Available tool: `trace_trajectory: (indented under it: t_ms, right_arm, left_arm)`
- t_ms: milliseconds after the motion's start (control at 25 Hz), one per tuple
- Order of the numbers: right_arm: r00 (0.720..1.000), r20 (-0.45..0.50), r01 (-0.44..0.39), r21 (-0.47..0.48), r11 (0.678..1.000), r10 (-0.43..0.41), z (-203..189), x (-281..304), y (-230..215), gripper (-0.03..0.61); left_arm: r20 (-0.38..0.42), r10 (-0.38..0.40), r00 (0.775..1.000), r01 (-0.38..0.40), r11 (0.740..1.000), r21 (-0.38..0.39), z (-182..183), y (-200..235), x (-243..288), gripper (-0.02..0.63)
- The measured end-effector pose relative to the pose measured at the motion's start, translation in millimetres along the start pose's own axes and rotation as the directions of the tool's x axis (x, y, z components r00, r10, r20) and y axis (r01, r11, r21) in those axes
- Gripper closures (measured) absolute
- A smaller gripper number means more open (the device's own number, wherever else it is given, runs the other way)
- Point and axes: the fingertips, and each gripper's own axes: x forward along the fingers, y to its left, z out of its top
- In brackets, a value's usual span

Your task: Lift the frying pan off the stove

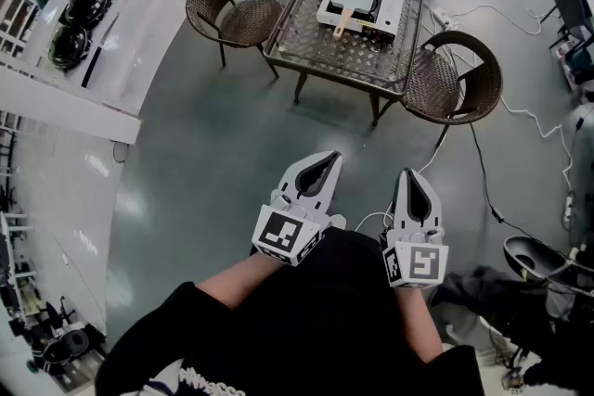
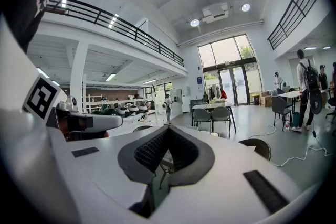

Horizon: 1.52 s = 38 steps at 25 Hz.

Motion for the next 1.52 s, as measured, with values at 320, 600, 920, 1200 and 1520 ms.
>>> trace_trajectory:
  t_ms: [320, 600, 920, 1200, 1520]
  right_arm:
    - [1.000, 0.007, -0.024, 0.081, 0.996, 0.023, -14.8, 0.7, 0.6, 0.549]
    - [1.000, -0.014, -0.006, 0.086, 0.996, 0.007, -27.2, 14.8, -1.9, 0.549]
    - [0.994, -0.018, 0.107, -0.047, 0.993, -0.108, -14.3, 45.1, -40.8, 0.549]
    - [0.990, -0.061, 0.130, -0.011, 0.991, -0.131, -3.7, 123.2, -77.4, 0.549]
    - [0.989, -0.090, 0.120, 0.023, 0.992, -0.118, 18.6, 228.8, -102.5, 0.548]
  left_arm:
    - [0.003, 0.012, 1.000, -0.012, 1.000, 0.025, -6.3, -1.8, -8.6, 0.603]
    - [0.007, -0.032, 0.999, 0.032, 0.999, 0.013, -14.2, 8.1, 9.5, 0.603]
    - [-0.019, -0.079, 0.997, 0.079, 0.997, -0.026, -17.7, 28.4, 79.5, 0.603]
    - [-0.048, -0.072, 0.996, 0.070, 0.997, -0.042, -7.4, 84.4, 150.0, 0.603]
    - [-0.127, -0.054, 0.990, 0.048, 0.998, -0.051, 3.5, 159.0, 228.9, 0.603]
